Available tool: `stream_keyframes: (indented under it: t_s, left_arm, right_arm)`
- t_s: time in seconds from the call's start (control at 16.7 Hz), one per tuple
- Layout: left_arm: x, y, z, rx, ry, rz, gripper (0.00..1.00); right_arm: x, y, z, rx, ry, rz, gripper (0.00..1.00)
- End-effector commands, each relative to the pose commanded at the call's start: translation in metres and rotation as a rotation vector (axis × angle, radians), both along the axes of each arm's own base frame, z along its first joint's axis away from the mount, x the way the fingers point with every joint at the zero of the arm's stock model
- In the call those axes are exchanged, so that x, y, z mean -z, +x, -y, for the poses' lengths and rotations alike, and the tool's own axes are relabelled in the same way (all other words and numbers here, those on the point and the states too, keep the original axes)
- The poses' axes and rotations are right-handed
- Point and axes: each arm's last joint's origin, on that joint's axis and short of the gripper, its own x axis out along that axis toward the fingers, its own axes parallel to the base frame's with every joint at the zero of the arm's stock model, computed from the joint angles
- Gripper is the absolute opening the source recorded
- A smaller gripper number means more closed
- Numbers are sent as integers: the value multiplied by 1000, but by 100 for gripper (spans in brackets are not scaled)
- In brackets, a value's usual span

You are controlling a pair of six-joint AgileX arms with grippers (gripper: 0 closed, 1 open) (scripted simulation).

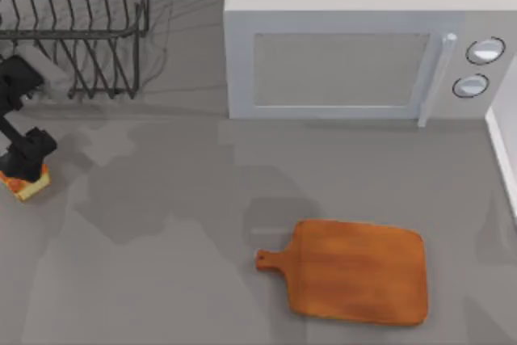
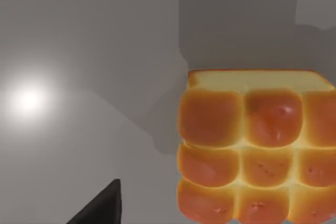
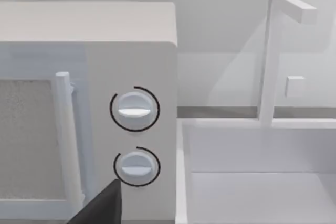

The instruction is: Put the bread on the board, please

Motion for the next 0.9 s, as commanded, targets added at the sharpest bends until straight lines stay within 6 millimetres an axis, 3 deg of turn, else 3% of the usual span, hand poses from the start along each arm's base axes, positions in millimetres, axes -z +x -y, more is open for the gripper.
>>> stream_keyframes:
  t_s: [0.36,0.6,0.9]
  left_arm:
    - [54,0,-1,0,0,5,100]
    - [57,0,-1,0,0,3,100]
    - [57,0,-1,0,0,3,62]
  right_arm:
    - [0,0,0,0,0,0,100]
    - [0,0,0,0,0,0,100]
    - [0,0,0,0,0,0,100]
